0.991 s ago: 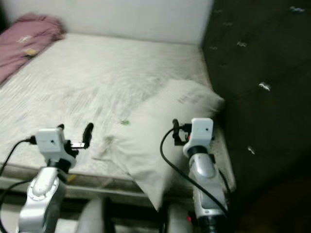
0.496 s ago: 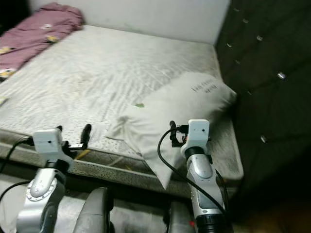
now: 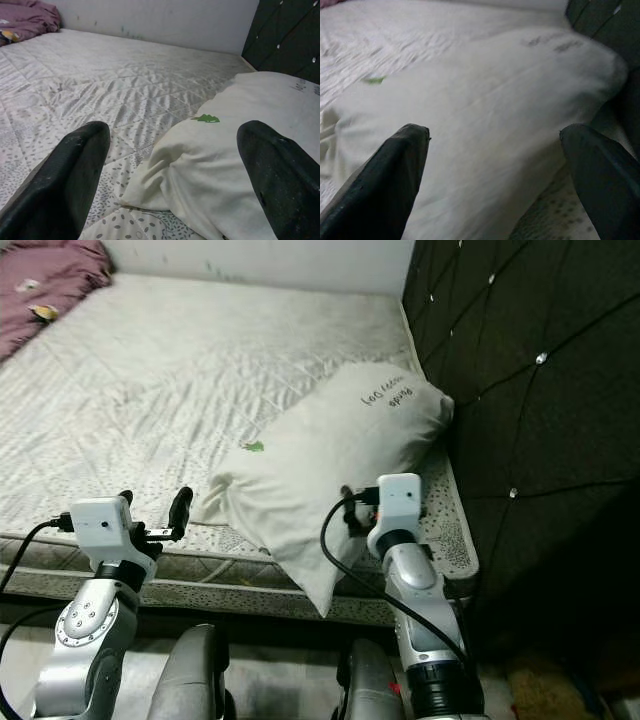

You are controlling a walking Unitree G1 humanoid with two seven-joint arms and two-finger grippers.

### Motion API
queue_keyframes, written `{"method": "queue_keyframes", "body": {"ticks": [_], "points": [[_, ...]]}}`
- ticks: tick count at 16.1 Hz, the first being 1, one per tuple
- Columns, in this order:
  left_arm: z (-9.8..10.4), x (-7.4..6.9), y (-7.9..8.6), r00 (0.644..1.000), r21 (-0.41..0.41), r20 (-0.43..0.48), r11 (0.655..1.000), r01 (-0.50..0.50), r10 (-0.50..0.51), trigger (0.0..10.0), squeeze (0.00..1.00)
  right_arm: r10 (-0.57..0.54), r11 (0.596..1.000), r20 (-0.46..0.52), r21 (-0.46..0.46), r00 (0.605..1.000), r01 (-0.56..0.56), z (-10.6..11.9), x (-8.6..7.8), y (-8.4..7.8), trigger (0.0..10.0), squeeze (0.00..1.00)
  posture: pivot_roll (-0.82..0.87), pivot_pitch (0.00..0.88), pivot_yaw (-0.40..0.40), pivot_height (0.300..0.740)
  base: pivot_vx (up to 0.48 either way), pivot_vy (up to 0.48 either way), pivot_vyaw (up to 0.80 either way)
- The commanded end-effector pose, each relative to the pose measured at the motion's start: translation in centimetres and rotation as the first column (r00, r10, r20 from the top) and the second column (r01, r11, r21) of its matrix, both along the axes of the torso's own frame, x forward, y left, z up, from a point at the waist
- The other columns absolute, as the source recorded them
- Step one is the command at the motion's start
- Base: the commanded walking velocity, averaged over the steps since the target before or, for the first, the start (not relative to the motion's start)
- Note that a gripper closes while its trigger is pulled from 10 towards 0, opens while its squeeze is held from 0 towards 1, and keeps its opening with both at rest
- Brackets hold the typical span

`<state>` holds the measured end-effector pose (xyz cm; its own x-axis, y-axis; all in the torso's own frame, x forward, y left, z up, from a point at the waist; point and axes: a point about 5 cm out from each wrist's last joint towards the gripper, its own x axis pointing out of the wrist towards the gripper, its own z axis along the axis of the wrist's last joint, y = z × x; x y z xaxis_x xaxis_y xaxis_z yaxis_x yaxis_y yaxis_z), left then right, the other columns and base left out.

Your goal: Clean up the room

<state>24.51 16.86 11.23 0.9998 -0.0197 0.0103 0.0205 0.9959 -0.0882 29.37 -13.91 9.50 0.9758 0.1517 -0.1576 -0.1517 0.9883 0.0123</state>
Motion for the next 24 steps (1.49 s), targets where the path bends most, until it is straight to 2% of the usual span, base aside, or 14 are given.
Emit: {"method": "queue_keyframes", "body": {"ticks": [1, 4, 10, 24], "points": [[0.18, -0.23, 0.29, 1.0, 0.009, -0.004, 1.0, -0.019, 0.019, 10.0, 0.0, 0.016, 1.0, -0.025, 0.011, 1.0, -0.015, -0.27, -0.04, 0.09, 10.0, 0.0, 0.0, 0.112, -0.047, 0.593, 0.0, 0.0, 0.0], [0.34, -0.6, 0.86, 0.999, 0.02, -0.004, 0.999, -0.043, 0.043, 10.0, 0.0, 0.024, 1.0, -0.035, -0.002, 0.999, -0.024, -0.3, -0.09, 0.3, 10.0, 0.0, 0.01, 0.123, -0.05, 0.563, 0.0, 0.0, 0.0], [0.66, -0.58, 0.77, 1.0, 0.021, 0.005, 1.0, -0.021, 0.021, 10.0, 0.0, 0.046, 0.999, -0.073, 0.008, 0.996, -0.045, -0.67, -0.07, 0.53, 10.0, 0.0, 0.01, 0.114, -0.044, 0.563, 0.0, 0.0, 0.0], [0.55, -0.27, 0.45, 1.0, 0.031, 0.001, 0.999, -0.017, 0.017, 10.0, 0.0, 0.078, 0.997, -0.071, 0.006, 0.994, -0.078, -0.55, 0.21, 0.7, 10.0, 0.0, 0.01, 0.108, -0.054, 0.563, 0.307, 0.0, 0.0]]}}
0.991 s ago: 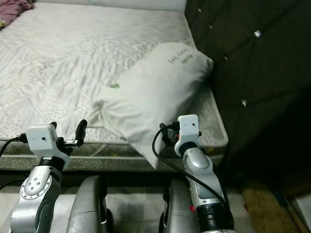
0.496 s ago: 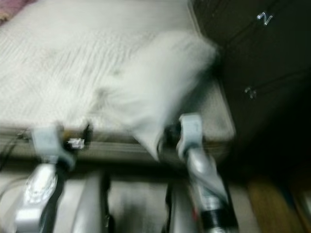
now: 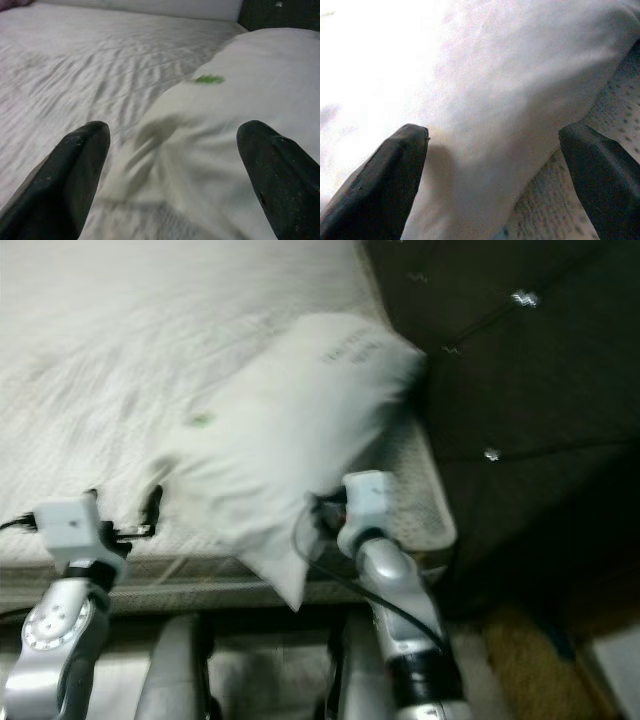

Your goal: Clean up the room

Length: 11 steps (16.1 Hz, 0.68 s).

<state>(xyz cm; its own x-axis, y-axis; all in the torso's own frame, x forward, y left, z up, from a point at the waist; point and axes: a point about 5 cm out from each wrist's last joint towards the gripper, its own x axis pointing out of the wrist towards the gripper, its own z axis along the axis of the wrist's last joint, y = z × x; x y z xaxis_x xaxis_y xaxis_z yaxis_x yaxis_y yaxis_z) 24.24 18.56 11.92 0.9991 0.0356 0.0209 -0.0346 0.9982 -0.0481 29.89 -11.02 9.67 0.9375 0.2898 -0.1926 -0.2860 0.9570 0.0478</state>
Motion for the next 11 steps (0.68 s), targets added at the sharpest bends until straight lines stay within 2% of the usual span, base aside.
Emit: {"method": "queue_keyframes", "body": {"ticks": [1, 4, 5, 7, 9, 10, 11], "points": [[-0.2, 0.0, -1.2, 0.999, -0.008, -0.016, 0.999, 0.033, -0.033, 10.0, 0.0, -0.059, 0.998, -0.027, -0.027, 0.998, 0.058, -0.7, -0.3, -2.2, 10.0, 0.0, 0.01, 0.108, -0.054, 0.563, 0.0, 0.0, 0.0], [-0.6, -0.2, -0.9, 0.999, 0.003, -0.048, 1.0, 0.017, -0.016, 10.0, 0.0, 0.006, 1.0, -0.047, -0.024, 0.999, -0.007, -0.8, -0.3, -2.0, 10.0, 0.0, 0.01, 0.107, -0.055, 0.548, 0.0, 0.0, 0.0], [-0.7, -0.4, -0.8, 0.998, 0.012, -0.061, 1.0, 0.02, -0.019, 10.0, 0.0, 0.049, 0.999, -0.07, -0.009, 0.996, -0.05, -1.0, -0.3, -1.8, 10.0, 0.0, 0.02, 0.108, -0.057, 0.538, 0.0, 0.0, 0.0], [-0.8, -1.0, -0.4, 0.996, 0.032, -0.091, 0.999, 0.016, -0.013, 10.0, 0.0, 0.142, 0.988, -0.076, -0.043, 0.987, -0.145, -0.9, 0.1, -2.4, 10.0, 0.0, 0.03, 0.107, -0.057, 0.533, 0.0, 0.0, 0.0], [-1.1, -2.5, 0.2, 0.992, 0.069, -0.125, 0.998, 0.013, -0.004, 10.0, 0.0, 0.23, 0.971, -0.098, -0.042, 0.968, -0.235, -0.6, 0.5, -3.4, 10.0, 0.0, 0.05, 0.104, -0.053, 0.533, 0.0, 0.0, 0.0], [-1.1, -2.6, 0.3, 0.992, 0.072, -0.127, 0.997, 0.012, -0.002, 10.0, 0.0, 0.239, 0.969, -0.1, -0.04, 0.966, -0.244, -0.5, 0.6, -3.5, 10.0, 0.0, 0.05, 0.104, -0.053, 0.533, 0.0, 0.0, 0.0], [-1.3, -3.5, 0.6, 0.99, 0.084, -0.141, 0.996, -0.003, 0.015, 10.0, 0.0, 0.278, 0.959, -0.116, -0.032, 0.954, -0.283, -0.4, 0.8, -3.8, 10.0, 0.0, 0.07, 0.1, -0.051, 0.533, 0.0, 0.0, 0.0]]}}
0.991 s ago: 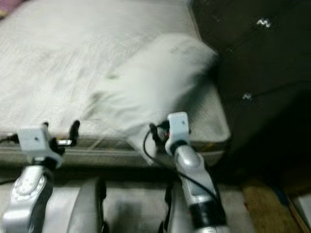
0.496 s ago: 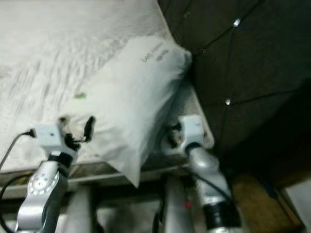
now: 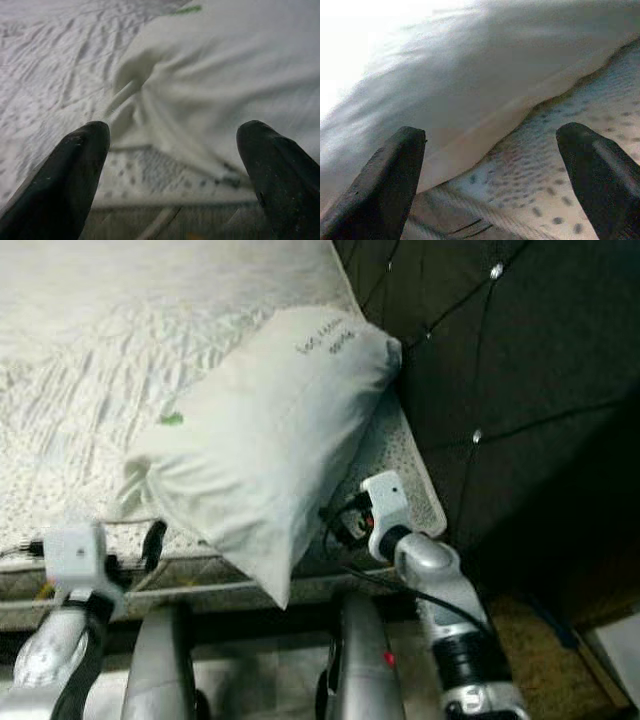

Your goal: Clean up the room

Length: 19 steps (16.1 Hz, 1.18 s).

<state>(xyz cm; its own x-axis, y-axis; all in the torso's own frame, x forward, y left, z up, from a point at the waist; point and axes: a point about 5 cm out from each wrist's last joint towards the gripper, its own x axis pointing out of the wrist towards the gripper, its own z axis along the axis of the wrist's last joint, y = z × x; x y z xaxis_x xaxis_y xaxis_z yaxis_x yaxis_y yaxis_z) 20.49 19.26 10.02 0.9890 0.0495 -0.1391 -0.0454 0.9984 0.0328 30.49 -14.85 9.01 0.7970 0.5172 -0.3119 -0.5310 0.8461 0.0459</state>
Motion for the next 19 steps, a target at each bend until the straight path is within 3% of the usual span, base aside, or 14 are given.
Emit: {"method": "queue_keyframes", "body": {"ticks": [1, 3, 5, 8, 12, 15, 16, 19], "points": [[0.4, -0.5, 0.3, 1.0, 0.025, 0.007, 1.0, -0.015, 0.015, 10.0, 0.0, 0.057, 0.998, -0.022, 0.009, 0.998, -0.056, 0.3, 0.3, -0.2, 10.0, 0.0, 0.07, 0.1, -0.051, 0.533, 0.0, 0.0, 0.0], [-0.2, -1.8, 1.0, 0.998, 0.059, -0.028, 0.997, -0.059, 0.061, 10.0, 0.0, 0.185, 0.983, -0.075, 0.02, 0.98, -0.184, 0.4, 0.6, -0.1, 10.0, 0.0, 0.11, 0.093, -0.047, 0.533, 0.0, 0.0, 0.0], [-0.2, -2.1, 1.1, 0.997, 0.064, -0.034, 0.996, -0.069, 0.071, 10.0, 0.0, 0.273, 0.962, -0.097, 0.056, 0.957, -0.269, 1.0, 0.6, 0.3, 10.0, 0.0, 0.12, 0.089, -0.047, 0.533, 0.0, 0.0, 0.0], [-0.1, -2.2, 1.5, 0.998, 0.08, -0.038, 0.995, -0.056, 0.059, 10.0, 0.0, 0.474, 0.878, -0.142, 0.154, 0.869, -0.453, 1.7, -0.8, 1.8, 10.0, 0.0, 0.12, 0.084, -0.036, 0.533, 0.0, 0.0, 0.0], [0.0, -2.2, 1.7, 0.998, 0.095, -0.043, 0.995, -0.043, 0.047, 10.0, 0.0, 0.516, 0.85, -0.164, 0.22, 0.841, -0.478, 1.7, -2.0, 3.6, 10.0, 0.0, 0.13, 0.083, -0.022, 0.533, 0.0, 0.0, 0.0], [0.2, -1.8, 1.9, 0.998, 0.102, -0.035, 0.994, -0.039, 0.043, 10.0, 0.0, 0.406, 0.909, -0.167, 0.18, 0.899, -0.377, 1.3, -1.8, 5.3, 10.0, 0.0, 0.13, 0.083, -0.021, 0.533, 0.0, 0.0, 0.0], [0.4, -1.6, 1.8, 0.999, 0.092, -0.024, 0.995, -0.037, 0.039, 10.0, 0.0, 0.306, 0.948, -0.192, 0.151, 0.933, -0.28, 0.8, -1.3, 5.7, 10.0, 0.0, 0.14, 0.082, -0.021, 0.533, 0.0, 0.0, 0.0], [0.5, -1.6, 1.7, 0.999, 0.089, -0.021, 0.995, -0.034, 0.036, 10.0, 0.0, 0.242, 0.97, -0.203, 0.086, 0.949, -0.229, 0.1, -1.3, 5.9, 10.0, 0.0, 0.14, 0.083, -0.022, 0.533, 0.0, 0.0, 0.0]]}}
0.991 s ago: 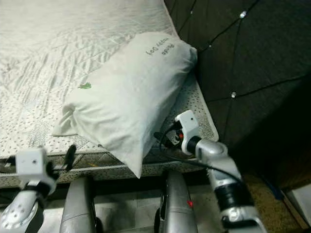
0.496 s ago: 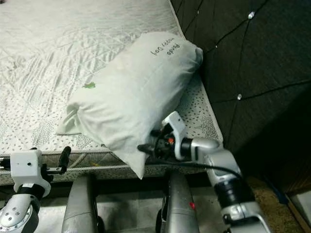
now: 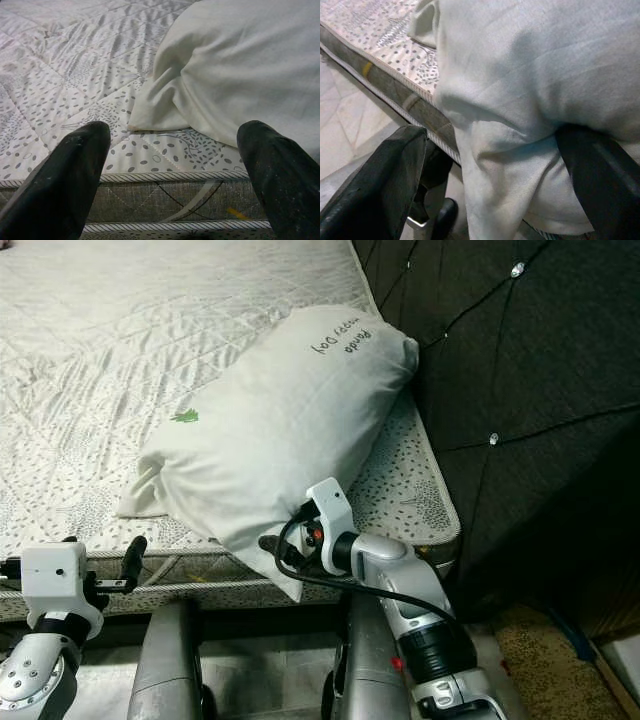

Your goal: Clean up the room

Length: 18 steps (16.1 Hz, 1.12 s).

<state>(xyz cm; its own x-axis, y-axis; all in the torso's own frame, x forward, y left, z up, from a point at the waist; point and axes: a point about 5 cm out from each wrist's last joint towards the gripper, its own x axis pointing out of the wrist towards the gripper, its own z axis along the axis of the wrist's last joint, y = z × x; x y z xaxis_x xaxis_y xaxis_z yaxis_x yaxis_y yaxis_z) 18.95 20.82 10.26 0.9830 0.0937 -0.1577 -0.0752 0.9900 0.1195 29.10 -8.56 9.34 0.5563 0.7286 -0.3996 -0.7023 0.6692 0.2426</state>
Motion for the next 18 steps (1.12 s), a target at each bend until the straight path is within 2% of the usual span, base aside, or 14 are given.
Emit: {"method": "queue_keyframes", "body": {"ticks": [1, 2, 4, 6, 8, 9, 11, 13, 18], "points": [[0.2, -0.2, 0.0, 1.0, 0.002, 0.001, 1.0, -0.002, 0.002, 10.0, 0.0, -0.016, 0.999, -0.006, -0.041, 1.0, 0.016, -0.4, 0.0, -1.0, 10.0, 0.0, 0.14, 0.085, -0.023, 0.533, 0.0, 0.0, 0.0], [0.2, -0.2, 0.0, 1.0, 0.001, -0.002, 1.0, -0.002, 0.002, 10.0, 0.0, 0.003, 0.998, -0.011, -0.056, 1.0, -0.003, -0.4, -0.1, -1.8, 10.0, 0.0, 0.14, 0.086, -0.024, 0.533, 0.0, 0.0, 0.0], [0.0, -0.2, 0.0, 1.0, 0.001, -0.005, 1.0, -0.002, 0.002, 10.0, 0.0, 0.116, 0.992, -0.032, -0.049, 0.993, -0.118, 0.0, -0.7, -3.1, 10.0, 0.0, 0.13, 0.085, -0.027, 0.533, 0.0, 0.0, 0.0], [0.0, -0.2, -0.1, 1.0, 0.0, -0.006, 1.0, 0.002, -0.002, 10.0, 0.0, 0.216, 0.975, -0.067, -0.038, 0.974, -0.219, 0.7, -1.2, -5.2, 10.0, 0.0, 0.13, 0.084, -0.027, 0.533, 0.0, 0.0, 0.0], [-0.1, -0.1, -0.2, 1.0, -0.002, -0.01, 1.0, 0.007, -0.007, 10.0, 0.0, 0.269, 0.958, -0.073, -0.078, 0.96, -0.275, 0.9, -1.3, -6.8, 10.0, 0.0, 0.13, 0.084, -0.028, 0.533, 0.0, 0.0, 0.0], [-0.1, -0.1, -0.3, 1.0, -0.003, -0.011, 1.0, 0.009, -0.009, 10.0, 0.0, 0.274, 0.956, -0.071, -0.089, 0.959, -0.279, 0.9, -1.2, -7.0, 10.0, 0.0, 0.12, 0.084, -0.027, 0.533, 0.0, 0.0, 0.0], [-0.2, 0.0, -0.4, 1.0, -0.003, -0.016, 1.0, 0.014, -0.014, 10.0, 0.0, 0.199, 0.973, -0.051, -0.108, 0.979, -0.203, 0.7, -0.3, -6.4, 10.0, 0.0, 0.13, 0.085, -0.027, 0.533, 0.0, 0.0, 0.0], [-0.1, 0.0, -0.4, 1.0, -0.005, -0.014, 1.0, 0.014, -0.015, 10.0, 0.0, 0.118, 0.991, -0.029, -0.06, 0.993, -0.12, 1.0, 0.2, -5.4, 10.0, 0.0, 0.13, 0.086, -0.026, 0.533, 0.0, 0.0, 0.0], [-0.1, 0.2, -0.7, 1.0, -0.017, -0.01, 1.0, 0.02, -0.02, 10.0, 0.0, -0.034, 0.999, 0.0, -0.04, 0.999, 0.034, 1.0, 0.6, -3.4, 10.0, 0.0, 0.12, 0.086, -0.029, 0.533, 0.0, 0.0, 0.0]]}}
